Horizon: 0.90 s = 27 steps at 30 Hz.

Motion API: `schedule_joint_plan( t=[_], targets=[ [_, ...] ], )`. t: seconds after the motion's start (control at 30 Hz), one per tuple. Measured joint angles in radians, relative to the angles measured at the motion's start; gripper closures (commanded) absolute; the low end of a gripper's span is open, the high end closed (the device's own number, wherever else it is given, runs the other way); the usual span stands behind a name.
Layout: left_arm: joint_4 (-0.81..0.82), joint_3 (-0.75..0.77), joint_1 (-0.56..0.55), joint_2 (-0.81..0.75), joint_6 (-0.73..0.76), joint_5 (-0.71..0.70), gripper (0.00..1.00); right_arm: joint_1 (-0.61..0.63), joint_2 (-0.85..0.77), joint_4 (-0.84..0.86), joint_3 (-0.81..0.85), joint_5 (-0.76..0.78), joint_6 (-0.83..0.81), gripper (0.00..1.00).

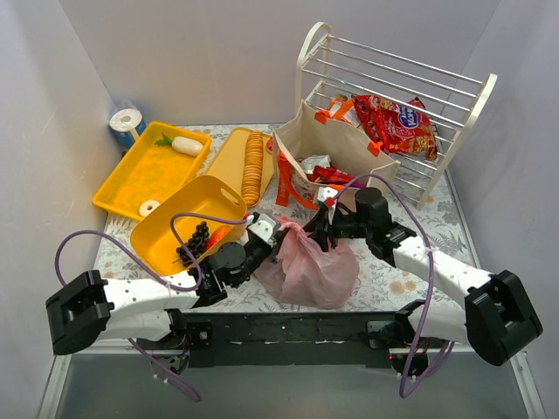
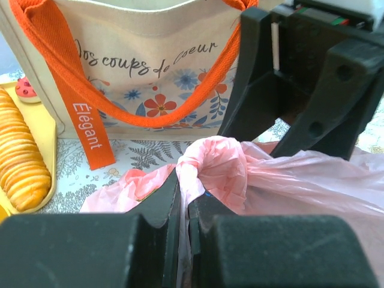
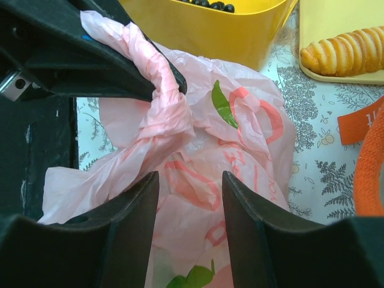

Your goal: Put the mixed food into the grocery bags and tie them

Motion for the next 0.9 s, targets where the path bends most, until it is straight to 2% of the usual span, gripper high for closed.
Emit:
schedule_joint_plan(
  t=[0.17,0.43,0.9],
  targets=[
    [0.002,-0.030,0.000,-0.039,-0.033,0.004,1.00,-0.005,-0.039,0.118,-0.068,-0.012,0.079,0.47],
    [0.011,-0.032,0.000,-0.041,-0.090,0.023,1.00,-0.004,-0.027,0.307,-0.134,-0.045,0.208,0.56],
    [0.040,-0.032,0.000,0.000,-0.171,0.053,1.00,-0.002,-0.081,0.481,-0.225,-0.039,0.313,0.61]
  ],
)
